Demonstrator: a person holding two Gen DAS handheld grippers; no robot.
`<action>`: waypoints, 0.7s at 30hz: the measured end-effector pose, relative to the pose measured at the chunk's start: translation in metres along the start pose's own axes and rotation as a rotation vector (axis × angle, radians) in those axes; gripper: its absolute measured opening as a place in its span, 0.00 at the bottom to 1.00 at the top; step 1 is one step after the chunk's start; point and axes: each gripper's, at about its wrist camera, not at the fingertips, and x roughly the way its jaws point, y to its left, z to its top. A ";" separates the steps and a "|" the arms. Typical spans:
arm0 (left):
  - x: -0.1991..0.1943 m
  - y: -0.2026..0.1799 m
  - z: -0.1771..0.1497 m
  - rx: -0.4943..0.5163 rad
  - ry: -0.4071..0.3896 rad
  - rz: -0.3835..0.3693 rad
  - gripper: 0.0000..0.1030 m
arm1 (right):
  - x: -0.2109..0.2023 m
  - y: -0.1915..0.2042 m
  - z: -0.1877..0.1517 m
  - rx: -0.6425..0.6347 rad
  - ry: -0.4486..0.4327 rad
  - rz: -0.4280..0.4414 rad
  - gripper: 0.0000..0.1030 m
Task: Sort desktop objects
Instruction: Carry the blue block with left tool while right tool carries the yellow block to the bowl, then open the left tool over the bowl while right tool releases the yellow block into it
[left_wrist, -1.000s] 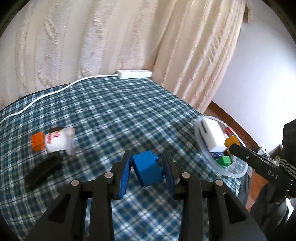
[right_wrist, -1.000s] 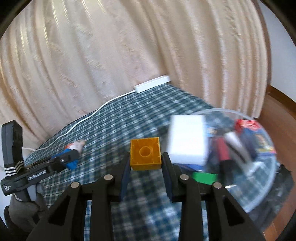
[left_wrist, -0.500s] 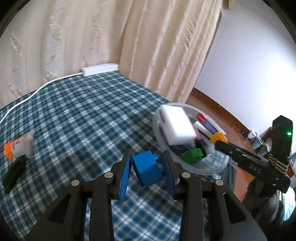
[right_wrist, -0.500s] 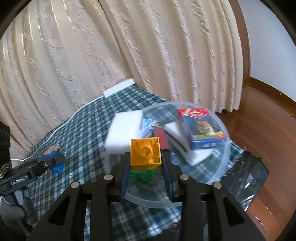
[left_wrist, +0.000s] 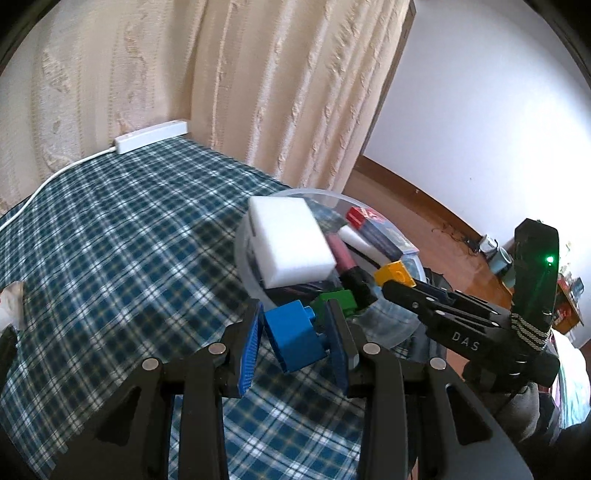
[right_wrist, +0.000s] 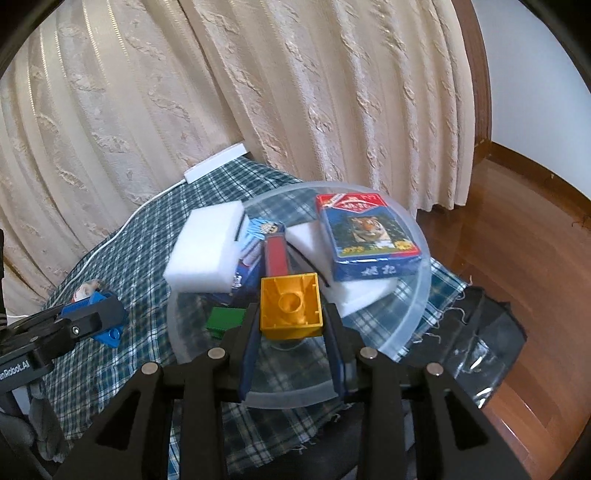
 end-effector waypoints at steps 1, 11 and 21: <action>0.002 -0.002 0.000 0.002 0.001 -0.002 0.36 | 0.000 -0.002 0.000 0.003 0.002 -0.002 0.36; 0.016 -0.020 0.004 0.029 0.026 -0.019 0.36 | -0.004 -0.006 -0.001 0.013 -0.007 0.002 0.36; 0.034 -0.039 0.009 0.060 0.042 -0.067 0.36 | -0.023 -0.010 0.003 0.018 -0.072 -0.008 0.36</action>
